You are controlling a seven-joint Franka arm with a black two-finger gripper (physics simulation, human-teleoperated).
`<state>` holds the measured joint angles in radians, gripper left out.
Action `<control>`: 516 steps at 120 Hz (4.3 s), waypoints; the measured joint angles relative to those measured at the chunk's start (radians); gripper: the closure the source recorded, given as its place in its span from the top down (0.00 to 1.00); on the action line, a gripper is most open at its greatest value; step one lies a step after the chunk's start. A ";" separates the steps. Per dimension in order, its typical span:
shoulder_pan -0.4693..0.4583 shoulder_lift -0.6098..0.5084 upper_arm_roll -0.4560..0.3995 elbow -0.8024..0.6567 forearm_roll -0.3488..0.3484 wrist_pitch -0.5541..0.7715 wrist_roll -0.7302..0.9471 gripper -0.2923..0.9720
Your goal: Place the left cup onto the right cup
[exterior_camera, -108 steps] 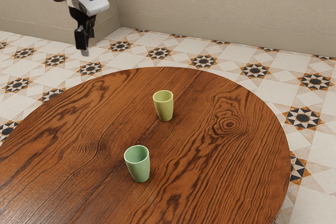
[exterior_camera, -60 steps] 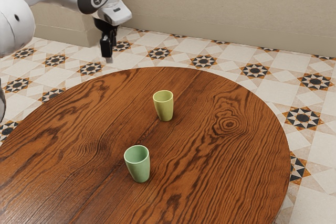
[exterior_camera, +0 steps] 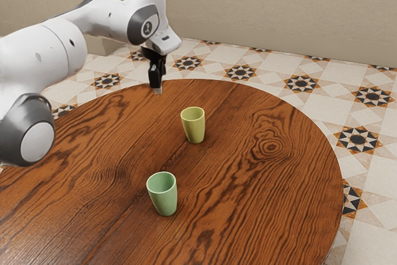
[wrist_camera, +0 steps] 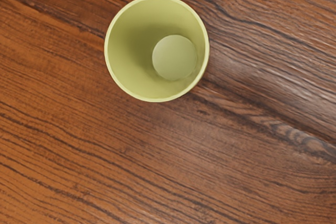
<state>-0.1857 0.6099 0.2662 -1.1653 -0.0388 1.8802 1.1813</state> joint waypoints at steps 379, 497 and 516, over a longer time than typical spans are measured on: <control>-0.034 0.127 -0.053 -0.121 -0.060 0.175 0.099 0.55; -0.034 0.127 -0.048 -0.113 -0.052 0.237 0.124 0.15; -0.036 0.095 -0.046 -0.123 -0.051 0.227 0.124 0.15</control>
<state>-0.2218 0.7049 0.2205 -1.2887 -0.0894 2.1073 1.3052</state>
